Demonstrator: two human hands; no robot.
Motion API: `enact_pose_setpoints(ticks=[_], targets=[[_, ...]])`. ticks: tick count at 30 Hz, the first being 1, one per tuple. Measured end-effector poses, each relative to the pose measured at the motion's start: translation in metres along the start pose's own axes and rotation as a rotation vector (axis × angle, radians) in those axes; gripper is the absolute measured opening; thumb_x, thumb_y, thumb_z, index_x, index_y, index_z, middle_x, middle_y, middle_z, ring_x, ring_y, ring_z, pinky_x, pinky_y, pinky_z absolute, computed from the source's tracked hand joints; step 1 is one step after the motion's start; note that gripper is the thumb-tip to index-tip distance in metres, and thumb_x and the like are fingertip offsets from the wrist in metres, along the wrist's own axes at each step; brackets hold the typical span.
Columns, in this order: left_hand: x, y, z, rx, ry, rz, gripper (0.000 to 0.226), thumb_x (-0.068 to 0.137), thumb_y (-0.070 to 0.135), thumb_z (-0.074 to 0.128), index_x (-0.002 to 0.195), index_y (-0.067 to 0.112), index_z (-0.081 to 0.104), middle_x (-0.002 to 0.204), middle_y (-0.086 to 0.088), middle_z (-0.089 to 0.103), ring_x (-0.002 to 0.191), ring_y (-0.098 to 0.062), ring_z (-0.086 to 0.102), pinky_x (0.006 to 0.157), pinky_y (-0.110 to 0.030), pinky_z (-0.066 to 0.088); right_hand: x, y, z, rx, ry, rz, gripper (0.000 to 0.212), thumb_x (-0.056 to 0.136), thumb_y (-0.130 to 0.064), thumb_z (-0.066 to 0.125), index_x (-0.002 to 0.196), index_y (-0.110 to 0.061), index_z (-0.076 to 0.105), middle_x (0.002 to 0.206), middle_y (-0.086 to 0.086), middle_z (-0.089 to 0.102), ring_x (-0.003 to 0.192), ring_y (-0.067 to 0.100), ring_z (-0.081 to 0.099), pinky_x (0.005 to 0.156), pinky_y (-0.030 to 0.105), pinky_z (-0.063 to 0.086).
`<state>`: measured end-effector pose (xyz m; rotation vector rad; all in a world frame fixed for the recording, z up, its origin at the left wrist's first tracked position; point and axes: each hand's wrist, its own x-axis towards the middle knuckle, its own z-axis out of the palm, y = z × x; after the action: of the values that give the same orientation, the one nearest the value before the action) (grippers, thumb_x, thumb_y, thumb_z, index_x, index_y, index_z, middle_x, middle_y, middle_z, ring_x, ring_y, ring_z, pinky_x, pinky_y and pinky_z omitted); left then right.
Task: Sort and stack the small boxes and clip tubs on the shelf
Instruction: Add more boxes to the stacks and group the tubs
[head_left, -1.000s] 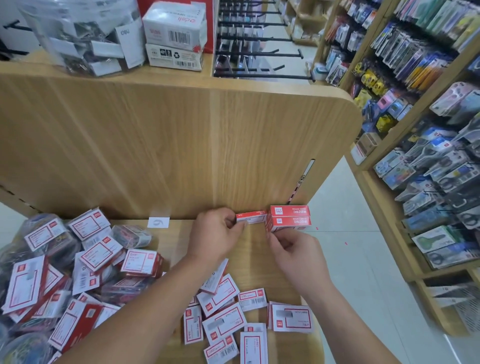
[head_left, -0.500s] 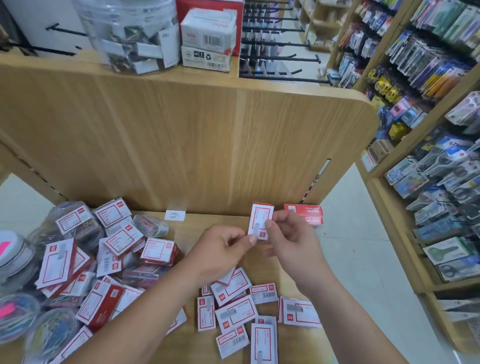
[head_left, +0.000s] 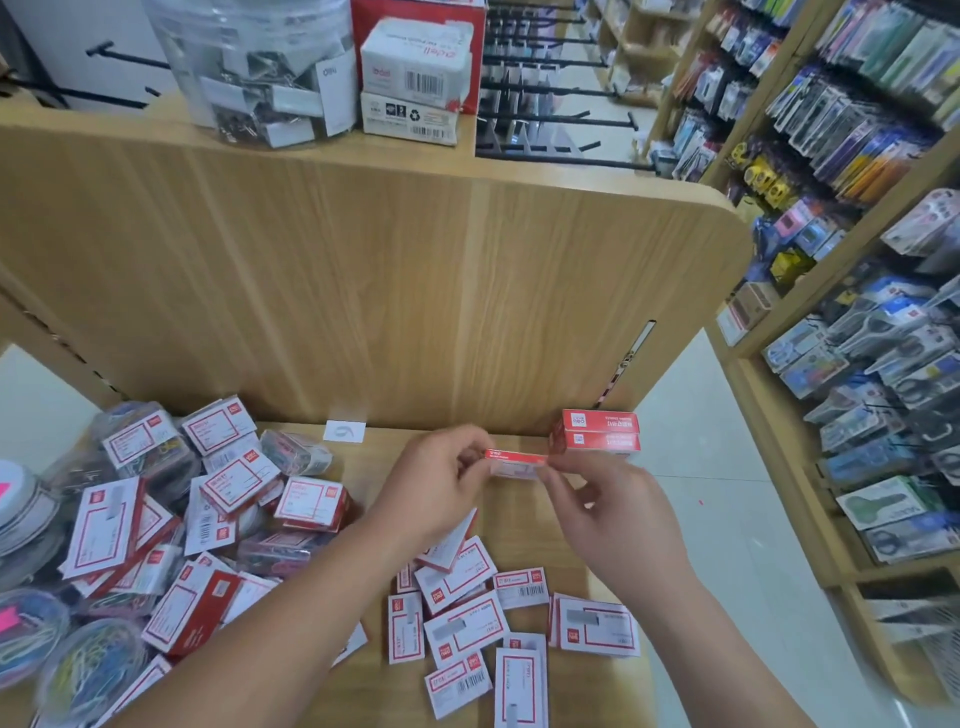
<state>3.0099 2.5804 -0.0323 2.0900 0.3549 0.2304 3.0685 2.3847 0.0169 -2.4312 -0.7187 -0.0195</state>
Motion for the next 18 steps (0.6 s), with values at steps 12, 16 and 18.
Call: enact_pose_setpoints(ticks=[12, 16, 18], targets=[[0.024, -0.002, 0.022, 0.059, 0.22, 0.039, 0.008, 0.085, 0.016, 0.08, 0.09, 0.016, 0.074, 0.068, 0.017, 0.064, 0.07, -0.003, 0.063, 0.069, -0.027, 0.053, 0.0, 0.023, 0.009, -0.078, -0.083, 0.158, 0.02, 0.095, -0.043, 0.058, 0.087, -0.028, 0.069, 0.058, -0.014, 0.057, 0.065, 0.015, 0.057, 0.056, 0.032, 0.05], [0.026, -0.002, 0.026, 0.072, 0.254, -0.072, 0.018, 0.08, 0.028, 0.085, 0.077, 0.015, 0.072, 0.059, 0.011, 0.063, 0.059, -0.009, 0.059, 0.061, -0.027, 0.05, 0.003, 0.022, 0.013, -0.058, -0.104, 0.188, 0.023, 0.094, -0.046, 0.057, 0.09, -0.028, 0.069, 0.068, -0.012, 0.066, 0.069, 0.014, 0.062, 0.06, 0.034, 0.054], [0.028, 0.001, 0.028, 0.102, 0.264, -0.098, 0.024, 0.081, 0.033, 0.083, 0.073, 0.014, 0.071, 0.057, 0.009, 0.064, 0.058, -0.01, 0.06, 0.059, -0.029, 0.049, 0.006, 0.02, 0.013, -0.061, -0.122, 0.201, 0.021, 0.094, -0.046, 0.056, 0.091, -0.03, 0.07, 0.071, -0.013, 0.068, 0.073, 0.013, 0.063, 0.062, 0.033, 0.054]])
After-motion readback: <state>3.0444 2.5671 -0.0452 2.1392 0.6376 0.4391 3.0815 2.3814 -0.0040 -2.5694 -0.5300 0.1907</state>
